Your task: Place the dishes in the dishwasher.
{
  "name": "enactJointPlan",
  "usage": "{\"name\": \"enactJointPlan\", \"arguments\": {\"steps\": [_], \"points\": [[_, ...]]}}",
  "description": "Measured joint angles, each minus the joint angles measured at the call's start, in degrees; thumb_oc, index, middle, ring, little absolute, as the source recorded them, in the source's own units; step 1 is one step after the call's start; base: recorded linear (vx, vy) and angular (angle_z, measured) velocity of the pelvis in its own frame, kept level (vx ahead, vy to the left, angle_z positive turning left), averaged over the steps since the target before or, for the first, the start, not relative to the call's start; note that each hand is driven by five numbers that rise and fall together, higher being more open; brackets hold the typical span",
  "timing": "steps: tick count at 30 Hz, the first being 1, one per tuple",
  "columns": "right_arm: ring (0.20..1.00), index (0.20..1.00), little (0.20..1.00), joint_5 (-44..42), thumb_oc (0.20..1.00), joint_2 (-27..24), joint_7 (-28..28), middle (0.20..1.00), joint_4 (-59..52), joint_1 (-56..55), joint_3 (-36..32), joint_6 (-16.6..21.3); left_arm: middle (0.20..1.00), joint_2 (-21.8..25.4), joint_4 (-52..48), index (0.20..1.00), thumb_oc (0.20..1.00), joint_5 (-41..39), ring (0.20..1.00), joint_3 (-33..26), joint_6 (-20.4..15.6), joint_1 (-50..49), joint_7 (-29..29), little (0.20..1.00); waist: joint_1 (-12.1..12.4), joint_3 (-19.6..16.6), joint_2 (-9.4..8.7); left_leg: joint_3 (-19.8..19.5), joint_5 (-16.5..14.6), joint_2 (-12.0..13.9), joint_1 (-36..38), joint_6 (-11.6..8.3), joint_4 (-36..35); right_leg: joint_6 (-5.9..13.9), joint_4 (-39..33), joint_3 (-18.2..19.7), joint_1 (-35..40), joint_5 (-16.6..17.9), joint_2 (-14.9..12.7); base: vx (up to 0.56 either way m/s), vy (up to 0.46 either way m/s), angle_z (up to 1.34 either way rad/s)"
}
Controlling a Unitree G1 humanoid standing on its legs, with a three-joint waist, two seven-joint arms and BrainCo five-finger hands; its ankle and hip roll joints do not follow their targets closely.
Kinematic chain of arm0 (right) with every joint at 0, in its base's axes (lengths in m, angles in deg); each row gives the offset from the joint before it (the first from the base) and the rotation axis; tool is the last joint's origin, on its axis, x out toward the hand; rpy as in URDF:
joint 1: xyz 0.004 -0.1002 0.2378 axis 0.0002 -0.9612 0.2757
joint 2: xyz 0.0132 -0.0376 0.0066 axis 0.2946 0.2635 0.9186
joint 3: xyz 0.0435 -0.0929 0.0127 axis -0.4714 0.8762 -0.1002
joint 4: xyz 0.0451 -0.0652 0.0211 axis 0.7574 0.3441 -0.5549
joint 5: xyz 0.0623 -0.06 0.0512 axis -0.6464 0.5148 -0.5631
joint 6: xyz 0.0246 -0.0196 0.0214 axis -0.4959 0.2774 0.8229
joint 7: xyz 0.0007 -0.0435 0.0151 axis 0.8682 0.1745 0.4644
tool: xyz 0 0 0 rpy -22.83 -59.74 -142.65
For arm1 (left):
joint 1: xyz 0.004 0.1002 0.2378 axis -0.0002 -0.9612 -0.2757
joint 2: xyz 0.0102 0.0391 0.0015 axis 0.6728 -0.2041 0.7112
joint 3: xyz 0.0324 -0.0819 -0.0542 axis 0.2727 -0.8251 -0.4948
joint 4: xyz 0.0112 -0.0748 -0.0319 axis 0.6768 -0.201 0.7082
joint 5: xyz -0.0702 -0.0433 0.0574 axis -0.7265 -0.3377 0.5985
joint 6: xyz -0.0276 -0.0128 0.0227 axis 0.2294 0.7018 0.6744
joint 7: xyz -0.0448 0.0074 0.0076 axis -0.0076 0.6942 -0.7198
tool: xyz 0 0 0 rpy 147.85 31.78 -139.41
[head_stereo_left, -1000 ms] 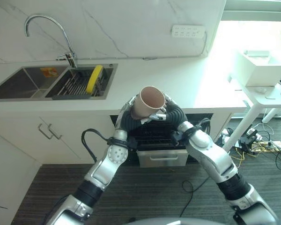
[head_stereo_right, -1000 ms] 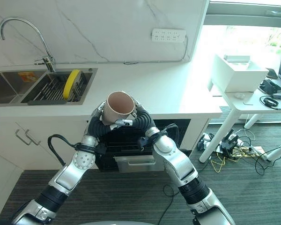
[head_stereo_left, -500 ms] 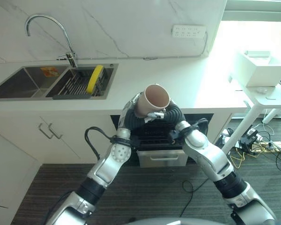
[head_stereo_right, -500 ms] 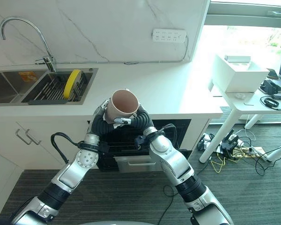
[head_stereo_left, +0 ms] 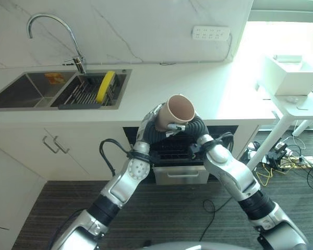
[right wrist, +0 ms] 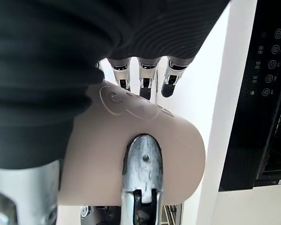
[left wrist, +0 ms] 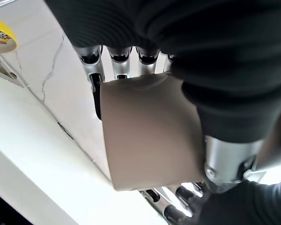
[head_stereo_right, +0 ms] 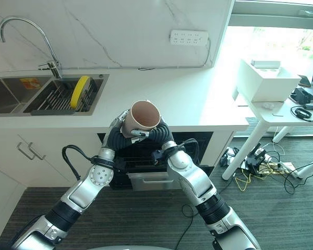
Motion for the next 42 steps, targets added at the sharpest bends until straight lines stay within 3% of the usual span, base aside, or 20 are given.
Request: {"name": "enactJointPlan", "arguments": {"steps": [13, 22, 24, 36, 42], "points": [[0.2, 0.2, 0.2, 0.2, 0.2, -0.7, -1.6, 0.2, 0.5, 0.0, -0.1, 3.7, 0.2, -0.2, 0.6, 0.2, 0.2, 1.7, 0.2, 0.6, 0.5, 2.1, 0.1, 0.2, 0.0, 0.0, 0.06, 0.1, -0.1, 0.0, 0.0, 0.05, -0.2, 0.0, 0.0, 0.1, -0.1, 0.0, 0.0, 0.01, 0.003, 0.0], [0.2, 0.2, 0.2, 0.2, 0.2, -1.1, -2.4, 0.2, 0.5, 0.0, 0.0, 4.3, 0.2, -0.3, 0.5, 0.2, 0.2, 1.4, 0.2, 0.7, 0.5, 2.4, 0.1, 0.2, 0.0, 0.0, 0.57, 0.1, 0.0, 0.0, -0.2, 0.04, -0.2, 0.0, 0.0, 0.2, -0.3, 0.0, -0.1, 0.0, 0.0, 0.0], [0.2, 0.2, 0.2, 0.2, 0.2, -1.2, -2.4, 0.2, 0.5, 0.0, 0.0, 4.4, 1.0, -0.4, 0.5, 1.0, 1.0, 1.1, 1.0, 0.8, 0.5, 2.4, 0.1, 1.0, 0.0, 0.0, 0.84, 0.1, 0.0, 0.0, -0.3, 0.04, -0.2, 0.0, 0.0, 0.2, -0.4, 0.0, 0.0, -0.04, 0.007, 0.0], [0.2, 0.2, 0.2, 0.3, 0.2, -4.2, -2.0, 0.2, -0.2, -0.1, -2.2, 4.9, 1.0, 0.0, -0.3, 1.0, 1.0, -2.9, 1.0, 0.0, -0.8, 0.5, -4.1, 1.0, 0.4, 0.1, 1.79, 0.0, 0.0, 0.0, -0.5, 0.02, -0.2, -0.01, 0.0, 0.0, -0.5, 0.0, 0.0, -0.02, 0.004, 0.0], [0.2, 0.2, 0.2, 0.3, 0.2, -5.0, -2.7, 0.2, -0.3, -0.1, -7.9, 8.4, 1.0, 1.8, -0.9, 1.0, 1.0, -4.2, 1.0, -1.8, -1.3, -3.5, -5.6, 1.0, 0.6, 0.4, 1.64, -0.4, 0.0, 0.0, -0.9, -0.01, -0.2, 0.0, 0.0, -0.5, -0.8, 0.0, 0.0, -0.02, 0.0, 0.02]]}}
